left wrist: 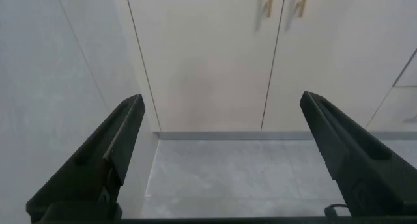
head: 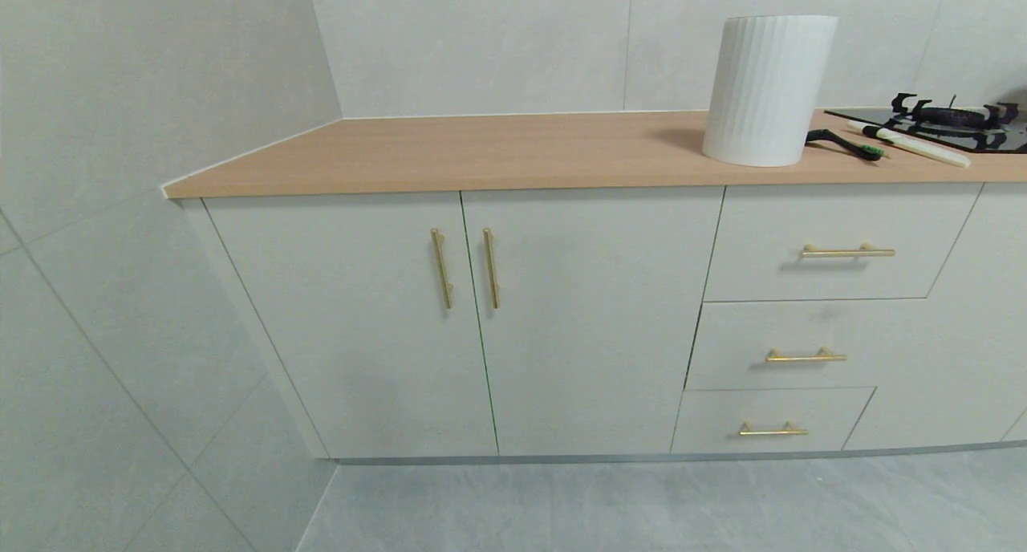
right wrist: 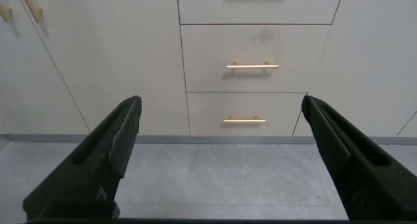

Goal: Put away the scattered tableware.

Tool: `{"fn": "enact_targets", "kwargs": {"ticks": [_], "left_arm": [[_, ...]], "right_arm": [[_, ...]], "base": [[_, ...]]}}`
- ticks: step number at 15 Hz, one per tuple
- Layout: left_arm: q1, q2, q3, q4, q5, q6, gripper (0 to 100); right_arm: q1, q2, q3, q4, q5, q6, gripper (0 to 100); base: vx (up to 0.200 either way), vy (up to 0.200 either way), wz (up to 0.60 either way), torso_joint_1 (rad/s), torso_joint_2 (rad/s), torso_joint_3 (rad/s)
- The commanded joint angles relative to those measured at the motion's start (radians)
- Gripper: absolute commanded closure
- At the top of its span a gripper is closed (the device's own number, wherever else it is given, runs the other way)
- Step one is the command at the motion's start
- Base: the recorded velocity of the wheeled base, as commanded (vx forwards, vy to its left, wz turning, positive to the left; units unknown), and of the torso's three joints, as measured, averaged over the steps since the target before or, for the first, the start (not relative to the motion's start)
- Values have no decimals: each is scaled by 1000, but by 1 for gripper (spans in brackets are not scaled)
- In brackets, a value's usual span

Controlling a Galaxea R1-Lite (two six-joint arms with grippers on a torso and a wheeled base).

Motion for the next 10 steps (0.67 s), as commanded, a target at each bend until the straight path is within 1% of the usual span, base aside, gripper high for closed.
{"fn": "enact_targets", "kwargs": {"ticks": [1,2,6,9,10], "left_arm": [[0,0,0,-1,0,-9,0],[0,0,0,-1,0,-15,0],[0,0,0,-1,0,-19,0],[0,0,0,-1,-3,-3,0],[0,0,0,-1,-3,-3,0]], "right_arm": [[0,2,0,3,0,2,0],[0,4,0,3,5,-1,0],[0,2,0,3,5,2,0],[0,4,0,3,6,-4,0],[0,4,0,3,6,-2,0]], "base": [[0,0,0,0,0,0],[0,0,0,0,0,0],[0,0,0,0,0,0],[0,0,0,0,0,0],[0,0,0,0,0,0]]}}
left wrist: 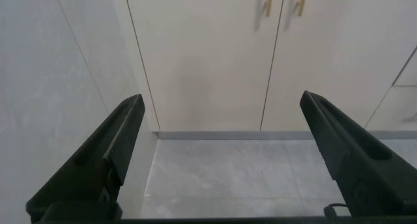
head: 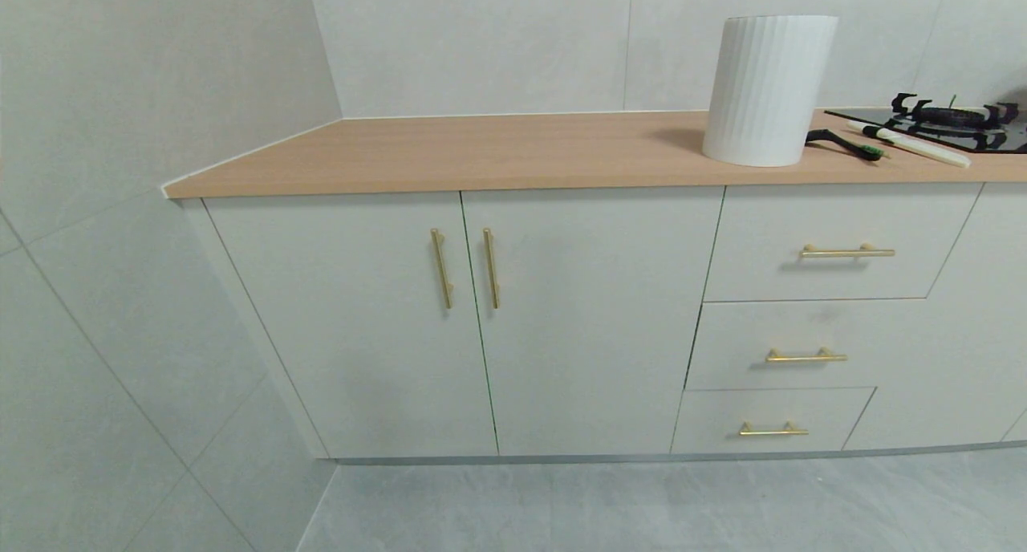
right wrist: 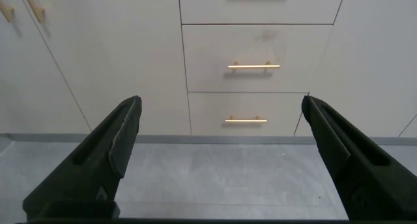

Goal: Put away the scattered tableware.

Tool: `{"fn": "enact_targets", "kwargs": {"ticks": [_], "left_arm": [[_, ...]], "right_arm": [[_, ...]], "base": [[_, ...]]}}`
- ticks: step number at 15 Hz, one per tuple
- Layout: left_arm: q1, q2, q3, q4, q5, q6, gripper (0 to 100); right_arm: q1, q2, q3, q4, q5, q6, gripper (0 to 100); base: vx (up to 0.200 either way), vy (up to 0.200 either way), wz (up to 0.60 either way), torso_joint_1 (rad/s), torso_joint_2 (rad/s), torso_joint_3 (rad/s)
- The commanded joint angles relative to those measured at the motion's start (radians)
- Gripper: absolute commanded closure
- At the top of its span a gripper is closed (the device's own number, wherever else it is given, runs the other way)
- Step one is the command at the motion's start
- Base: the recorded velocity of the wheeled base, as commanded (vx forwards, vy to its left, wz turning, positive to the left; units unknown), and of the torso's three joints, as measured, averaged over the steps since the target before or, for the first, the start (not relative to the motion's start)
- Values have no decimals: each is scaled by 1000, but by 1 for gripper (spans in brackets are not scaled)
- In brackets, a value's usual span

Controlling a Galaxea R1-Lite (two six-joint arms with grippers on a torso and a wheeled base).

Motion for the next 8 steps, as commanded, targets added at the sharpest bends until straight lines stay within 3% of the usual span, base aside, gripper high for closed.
{"fn": "enact_targets", "kwargs": {"ticks": [1,8], "left_arm": [[0,0,0,0,0,1,0],[0,0,0,0,0,2,0]], "right_arm": [[0,3,0,1,0,1,0],[0,3,0,1,0,3,0]], "base": [[0,-200,0,2,7,2],[0,-200,0,2,1,4]]}}
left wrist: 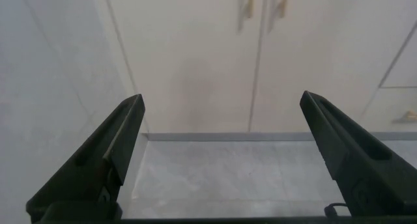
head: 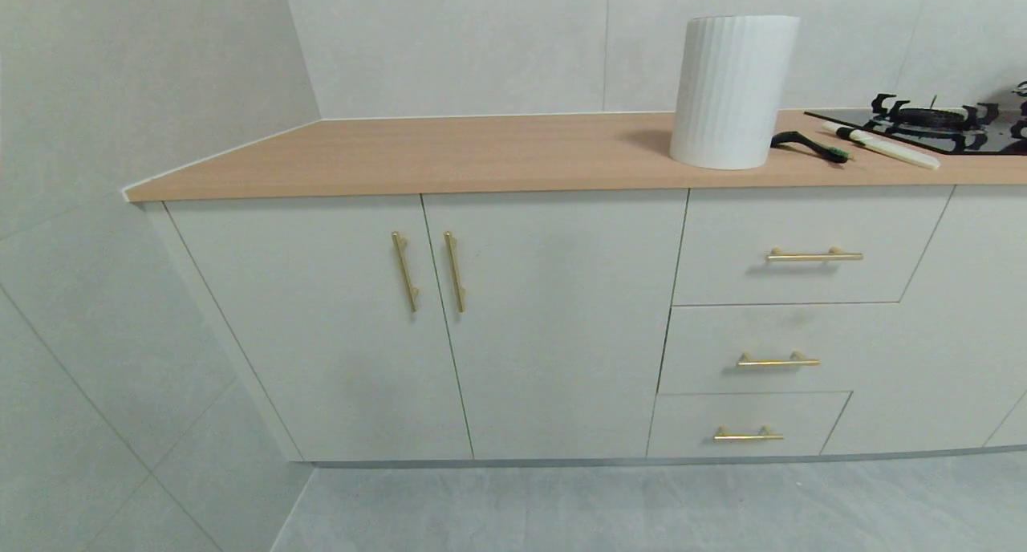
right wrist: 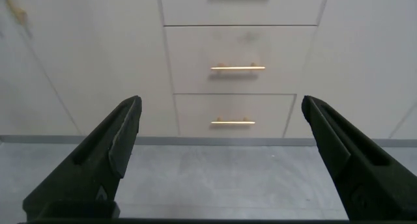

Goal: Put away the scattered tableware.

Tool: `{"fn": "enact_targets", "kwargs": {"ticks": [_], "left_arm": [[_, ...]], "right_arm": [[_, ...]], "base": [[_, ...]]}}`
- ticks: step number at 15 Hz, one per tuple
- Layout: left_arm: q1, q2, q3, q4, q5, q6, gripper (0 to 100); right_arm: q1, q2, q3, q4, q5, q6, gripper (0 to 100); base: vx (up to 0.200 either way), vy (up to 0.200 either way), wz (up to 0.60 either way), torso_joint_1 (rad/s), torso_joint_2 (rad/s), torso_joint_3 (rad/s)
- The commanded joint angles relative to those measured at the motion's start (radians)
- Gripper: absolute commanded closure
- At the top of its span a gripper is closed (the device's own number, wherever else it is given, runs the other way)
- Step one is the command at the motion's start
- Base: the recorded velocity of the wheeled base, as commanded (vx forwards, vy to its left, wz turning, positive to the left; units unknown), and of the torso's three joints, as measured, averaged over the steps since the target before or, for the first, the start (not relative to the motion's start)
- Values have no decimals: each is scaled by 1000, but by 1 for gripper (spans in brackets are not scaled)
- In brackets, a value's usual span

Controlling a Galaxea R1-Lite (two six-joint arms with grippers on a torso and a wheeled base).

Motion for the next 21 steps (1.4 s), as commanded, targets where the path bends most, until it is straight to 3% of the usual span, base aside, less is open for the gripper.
{"fn": "enact_targets", "kwargs": {"ticks": [1,7,13,19,21], "left_arm": [[1,0,0,0,0,0,0],[1,0,0,0,0,-5,0],[1,0,0,0,0,-8,0],[1,0,0,0,0,-8,0],[1,0,0,0,2,-14,0]], "right_arm": [[0,3,0,0,0,-1,0],[0,3,0,0,0,-1,0],[0,2,0,0,0,-1,0],[0,3,0,0,0,-1,0],[0,3,0,0,-1,1,0]], "base": [[0,-200,0,2,2,2],[0,-200,0,2,2,0],[0,0,0,0,0,0],[200,0,0,-2,2,4],[0,0,0,0,0,0]]}}
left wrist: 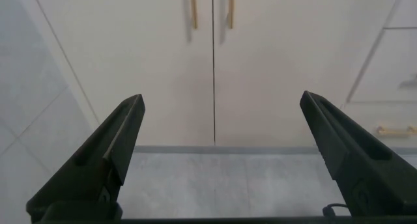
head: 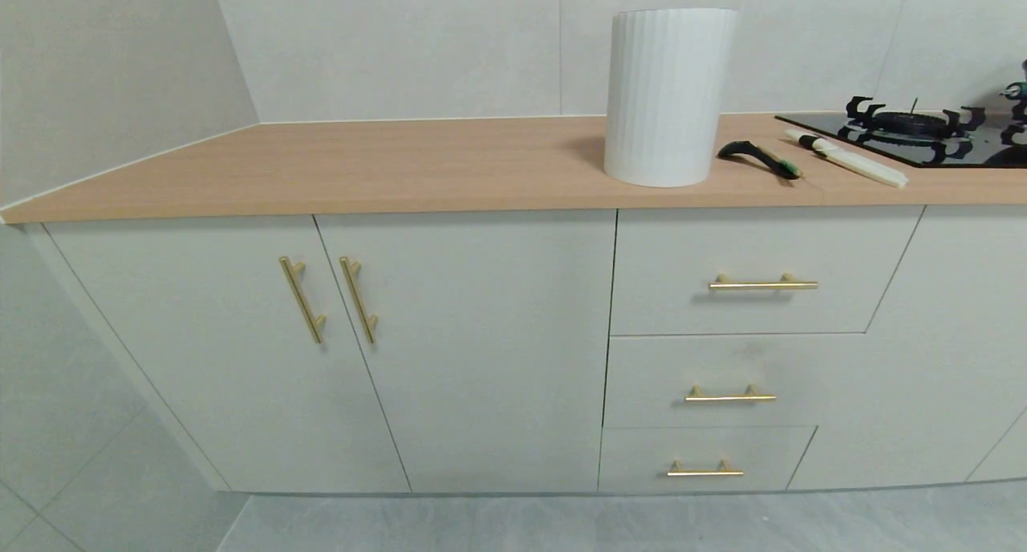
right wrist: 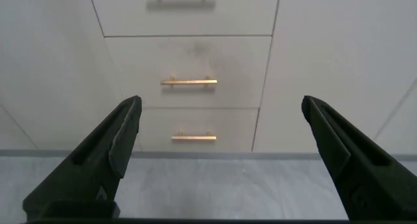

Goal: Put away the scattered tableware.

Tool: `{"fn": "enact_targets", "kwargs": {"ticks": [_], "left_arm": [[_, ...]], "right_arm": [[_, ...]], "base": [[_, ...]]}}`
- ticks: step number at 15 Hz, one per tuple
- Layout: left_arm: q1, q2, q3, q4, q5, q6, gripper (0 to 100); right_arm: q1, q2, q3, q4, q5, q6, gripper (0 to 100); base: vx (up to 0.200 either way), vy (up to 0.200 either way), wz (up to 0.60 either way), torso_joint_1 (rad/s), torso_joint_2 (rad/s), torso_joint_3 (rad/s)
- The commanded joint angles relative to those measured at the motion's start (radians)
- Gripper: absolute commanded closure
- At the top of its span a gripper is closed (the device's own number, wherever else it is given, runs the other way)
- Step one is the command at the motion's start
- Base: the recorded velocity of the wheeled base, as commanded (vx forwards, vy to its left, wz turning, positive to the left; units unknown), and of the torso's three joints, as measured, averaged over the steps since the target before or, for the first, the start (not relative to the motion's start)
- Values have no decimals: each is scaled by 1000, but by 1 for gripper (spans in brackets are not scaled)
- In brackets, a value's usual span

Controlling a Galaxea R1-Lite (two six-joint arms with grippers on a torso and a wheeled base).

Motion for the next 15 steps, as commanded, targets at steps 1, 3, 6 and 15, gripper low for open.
{"fn": "enact_targets", "kwargs": {"ticks": [1,3,6,15], "left_arm": [[1,1,0,0,-1,-2,0],[1,1,0,0,1,-2,0],[1,1,0,0,1,-2,0],[1,1,0,0,1,-2,0]], "right_arm": [[0,1,0,0,0,-2,0],[0,1,0,0,2,-2,0],[0,1,-14,-8,5,-8,0],[138,847,-357,9,155,21,0]], "base": [[0,0,0,0,0,0],[0,0,0,0,0,0],[0,0,0,0,0,0],[0,0,0,0,0,0]]}}
